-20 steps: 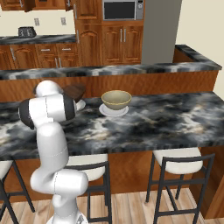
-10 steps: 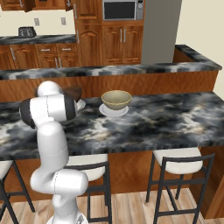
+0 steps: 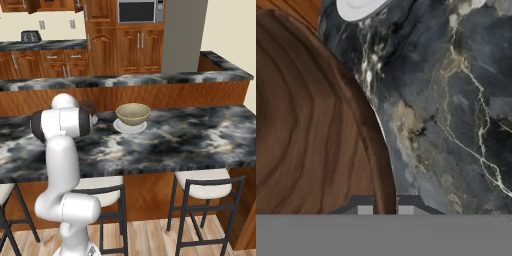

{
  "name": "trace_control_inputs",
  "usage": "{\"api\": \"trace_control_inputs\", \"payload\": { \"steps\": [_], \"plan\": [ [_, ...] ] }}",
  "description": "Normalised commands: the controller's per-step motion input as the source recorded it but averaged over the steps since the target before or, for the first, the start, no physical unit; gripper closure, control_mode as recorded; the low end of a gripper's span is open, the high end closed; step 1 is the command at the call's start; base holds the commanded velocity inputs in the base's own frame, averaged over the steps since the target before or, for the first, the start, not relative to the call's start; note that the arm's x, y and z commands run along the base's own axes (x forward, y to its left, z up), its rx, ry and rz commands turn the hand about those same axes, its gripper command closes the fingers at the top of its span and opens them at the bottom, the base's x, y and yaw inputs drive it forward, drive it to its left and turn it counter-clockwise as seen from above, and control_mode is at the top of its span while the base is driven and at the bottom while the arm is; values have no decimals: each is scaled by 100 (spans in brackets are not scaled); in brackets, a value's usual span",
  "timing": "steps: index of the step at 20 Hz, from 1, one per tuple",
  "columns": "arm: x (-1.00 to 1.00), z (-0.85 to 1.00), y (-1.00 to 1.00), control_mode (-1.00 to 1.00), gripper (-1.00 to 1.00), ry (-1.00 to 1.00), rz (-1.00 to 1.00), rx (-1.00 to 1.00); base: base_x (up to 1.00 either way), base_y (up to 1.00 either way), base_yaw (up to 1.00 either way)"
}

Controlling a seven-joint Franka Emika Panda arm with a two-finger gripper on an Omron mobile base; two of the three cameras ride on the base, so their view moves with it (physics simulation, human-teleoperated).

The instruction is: Move the bowls from the cabinet to the plates on the dining table.

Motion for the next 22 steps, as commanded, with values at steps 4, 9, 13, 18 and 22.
{"api": "trace_control_inputs", "payload": {
  "steps": [4, 9, 13, 18, 22],
  "plan": [
    [53, 0, -24, -100, 100, 0, 4, 2, 0, 0, 0],
    [49, -16, -2, -100, 100, 0, 7, 5, 0, 0, 0],
    [37, -20, 14, -100, 100, 0, 10, 9, 0, 0, 0],
    [31, -8, 17, -100, 100, 0, 11, 12, 0, 0, 0],
    [12, -1, 19, -100, 100, 0, 10, 12, 0, 0, 0]
  ]
}}
